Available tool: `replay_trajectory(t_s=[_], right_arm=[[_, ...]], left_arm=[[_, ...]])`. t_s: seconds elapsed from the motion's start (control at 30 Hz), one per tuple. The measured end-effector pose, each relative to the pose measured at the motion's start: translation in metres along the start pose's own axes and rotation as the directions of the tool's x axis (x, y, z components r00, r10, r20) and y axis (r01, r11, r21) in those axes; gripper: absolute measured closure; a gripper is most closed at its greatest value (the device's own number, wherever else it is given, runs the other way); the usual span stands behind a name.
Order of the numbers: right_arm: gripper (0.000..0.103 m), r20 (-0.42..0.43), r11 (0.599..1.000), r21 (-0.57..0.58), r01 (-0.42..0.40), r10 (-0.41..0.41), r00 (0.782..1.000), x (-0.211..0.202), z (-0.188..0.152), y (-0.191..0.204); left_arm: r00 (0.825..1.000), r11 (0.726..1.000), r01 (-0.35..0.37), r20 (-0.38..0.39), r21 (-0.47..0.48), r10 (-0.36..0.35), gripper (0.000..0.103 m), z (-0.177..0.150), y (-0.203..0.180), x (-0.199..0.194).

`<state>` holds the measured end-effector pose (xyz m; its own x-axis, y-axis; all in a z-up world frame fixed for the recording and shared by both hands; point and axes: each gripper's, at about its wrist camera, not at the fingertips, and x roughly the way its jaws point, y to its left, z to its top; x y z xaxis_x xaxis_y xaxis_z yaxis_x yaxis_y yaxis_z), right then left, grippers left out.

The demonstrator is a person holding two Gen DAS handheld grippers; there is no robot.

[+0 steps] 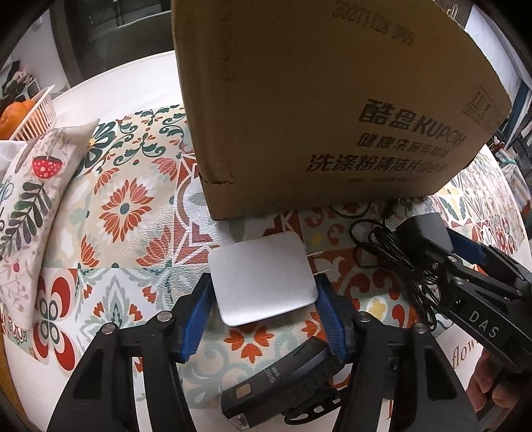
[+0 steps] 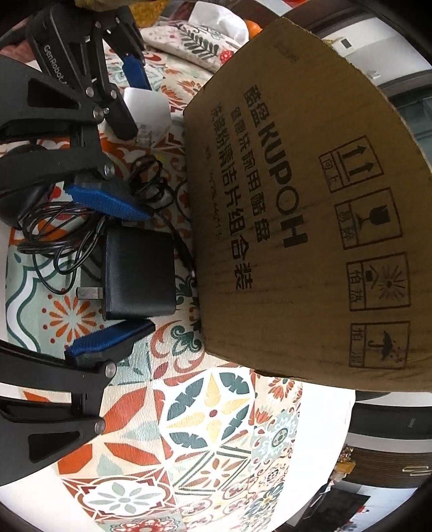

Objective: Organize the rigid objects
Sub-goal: 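Grasp the white square power bank with the left gripper while the right grasps the black charger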

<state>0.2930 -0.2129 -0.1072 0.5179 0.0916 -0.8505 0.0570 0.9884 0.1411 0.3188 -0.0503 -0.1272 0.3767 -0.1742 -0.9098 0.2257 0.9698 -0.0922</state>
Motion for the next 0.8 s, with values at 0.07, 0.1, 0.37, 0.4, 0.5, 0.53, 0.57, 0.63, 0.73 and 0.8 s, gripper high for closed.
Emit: replay_trajectory(t_s=[0.07,0.1,0.37,0.4,0.5,0.53,0.57,0.63,0.73,0.8], right_arm=[[0.046,0.007,1.000,-0.001,-0.004,0.004,1.000,0.000,-0.001,0.000],[0.047,0.011,1.000,-0.001,-0.005,0.005,1.000,0.000,-0.003,0.000],[0.047,0.051,1.000,-0.012,0.008,-0.008,0.999,-0.015,-0.012,0.004],[0.047,0.060,1.000,-0.013,0.008,-0.007,0.998,-0.019,-0.012,0.004],[0.047,0.083,1.000,-0.015,0.007,-0.006,0.997,-0.030,-0.013,0.004],[0.047,0.094,1.000,-0.016,0.010,-0.009,0.996,-0.034,-0.014,0.005],[0.047,0.105,1.000,-0.018,0.012,-0.010,0.994,-0.039,-0.014,0.006],[0.047,0.123,1.000,-0.019,0.012,-0.010,0.992,-0.049,-0.016,0.007],[0.047,0.149,1.000,-0.026,0.013,-0.009,0.989,-0.062,-0.020,0.012],[0.047,0.168,0.999,-0.031,0.014,-0.008,0.986,-0.071,-0.022,0.015]], left_arm=[[1.000,1.000,-0.004,0.002,0.004,0.004,0.044,-0.003,0.000,-0.002],[1.000,1.000,-0.006,0.004,0.004,0.006,0.045,-0.003,0.000,-0.002],[0.999,1.000,0.007,0.042,0.001,-0.007,0.046,-0.018,-0.011,-0.020],[0.999,1.000,0.010,0.047,0.002,-0.010,0.046,-0.019,-0.011,-0.022],[0.997,1.000,0.016,0.071,0.001,-0.016,0.046,-0.020,-0.013,-0.031],[0.997,1.000,0.017,0.081,0.003,-0.017,0.046,-0.020,-0.013,-0.035],[0.996,1.000,0.017,0.089,0.005,-0.017,0.046,-0.022,-0.013,-0.041],[0.994,1.000,0.014,0.106,0.009,-0.015,0.046,-0.024,-0.014,-0.048],[0.991,1.000,0.014,0.130,0.010,-0.015,0.046,-0.026,-0.016,-0.063],[0.989,1.000,0.014,0.148,0.010,-0.016,0.046,-0.028,-0.017,-0.072]])
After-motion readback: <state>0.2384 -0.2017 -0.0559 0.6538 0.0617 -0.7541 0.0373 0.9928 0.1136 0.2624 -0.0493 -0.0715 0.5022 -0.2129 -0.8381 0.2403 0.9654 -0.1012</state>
